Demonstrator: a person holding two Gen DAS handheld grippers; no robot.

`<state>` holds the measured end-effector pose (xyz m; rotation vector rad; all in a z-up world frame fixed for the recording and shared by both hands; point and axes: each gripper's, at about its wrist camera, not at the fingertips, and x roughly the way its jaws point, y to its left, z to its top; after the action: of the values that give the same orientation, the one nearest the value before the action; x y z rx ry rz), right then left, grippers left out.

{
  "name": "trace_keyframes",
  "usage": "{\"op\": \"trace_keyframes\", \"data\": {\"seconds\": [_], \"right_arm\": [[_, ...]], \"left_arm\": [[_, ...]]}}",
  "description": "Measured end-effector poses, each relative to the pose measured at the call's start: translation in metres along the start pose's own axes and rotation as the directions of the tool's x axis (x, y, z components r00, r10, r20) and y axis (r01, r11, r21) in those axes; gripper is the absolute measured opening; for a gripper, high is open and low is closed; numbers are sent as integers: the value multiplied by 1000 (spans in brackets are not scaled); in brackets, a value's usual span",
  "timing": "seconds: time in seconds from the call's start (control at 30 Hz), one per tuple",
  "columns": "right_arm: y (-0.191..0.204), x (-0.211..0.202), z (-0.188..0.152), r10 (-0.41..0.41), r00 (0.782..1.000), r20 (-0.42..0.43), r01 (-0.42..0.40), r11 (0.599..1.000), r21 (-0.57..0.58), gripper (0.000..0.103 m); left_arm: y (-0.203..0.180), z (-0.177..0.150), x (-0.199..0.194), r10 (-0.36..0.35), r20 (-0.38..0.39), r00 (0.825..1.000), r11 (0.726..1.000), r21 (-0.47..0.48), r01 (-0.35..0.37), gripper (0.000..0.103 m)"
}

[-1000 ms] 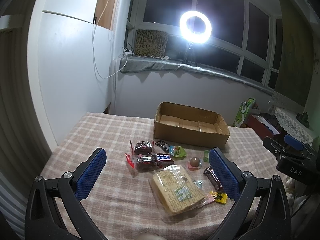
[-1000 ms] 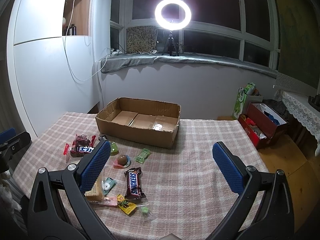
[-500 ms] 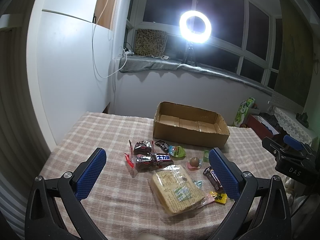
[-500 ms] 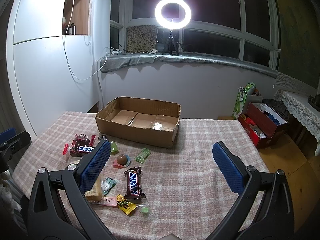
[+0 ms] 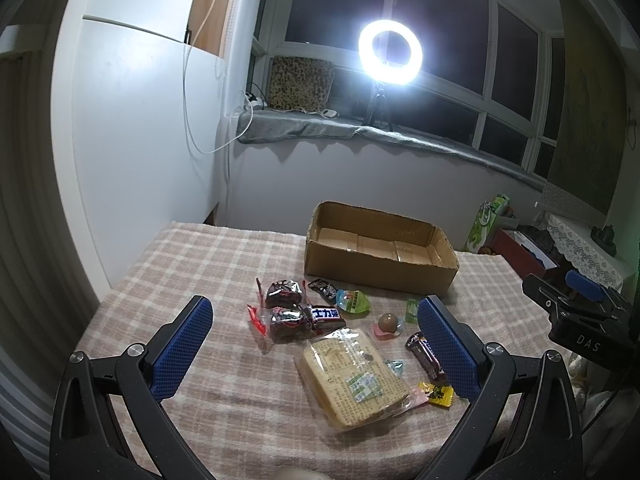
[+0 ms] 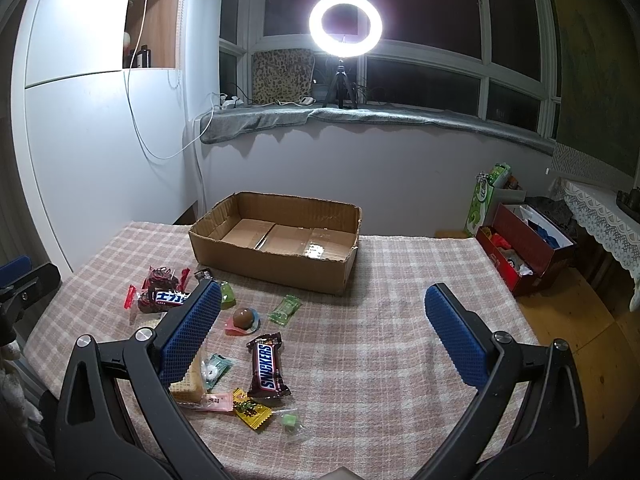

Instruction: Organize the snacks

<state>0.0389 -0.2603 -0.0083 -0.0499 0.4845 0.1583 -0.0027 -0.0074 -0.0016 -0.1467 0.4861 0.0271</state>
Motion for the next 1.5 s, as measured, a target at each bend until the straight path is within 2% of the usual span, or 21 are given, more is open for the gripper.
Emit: {"op": "trace_keyframes", "data": {"seconds": [0.33,0.67,0.8,1.0,1.1,1.23,1.37,1.43,1.5], "right_arm": [[1,2,-2,3,1000,-6,-3,1000,-1,103],[3,16,-10,15,999,-31,-15,1000,-18,103],[5,22,-13,43,998,-45,-45,999,-23,103],[9,38,-20,149,984,-97,-152,988,-21,103],[13,50,-25,234,961,-147,-236,972,5,103],[15,67,-31,356,908,-222,-350,934,68,103],[24,87,-39,458,838,-298,-444,889,117,92],[30,96,-44,510,791,-339,-489,859,151,90],[35,102,-47,534,763,-365,-514,843,159,86]], "left_arm": [[-1,-1,2,-8,-6,1000,1000,-6,8,102],[12,-8,19,-42,-61,997,998,-40,40,102],[20,-14,28,-60,-96,994,996,-72,53,102],[34,-26,42,-104,-151,983,987,-141,82,100],[40,-34,49,-132,-183,974,979,-179,99,96],[47,-43,59,-172,-221,960,965,-231,120,91],[49,-55,70,-238,-261,936,947,-277,164,77],[51,-61,75,-280,-276,920,930,-314,189,72],[50,-64,78,-291,-285,913,927,-319,196,65]]}}
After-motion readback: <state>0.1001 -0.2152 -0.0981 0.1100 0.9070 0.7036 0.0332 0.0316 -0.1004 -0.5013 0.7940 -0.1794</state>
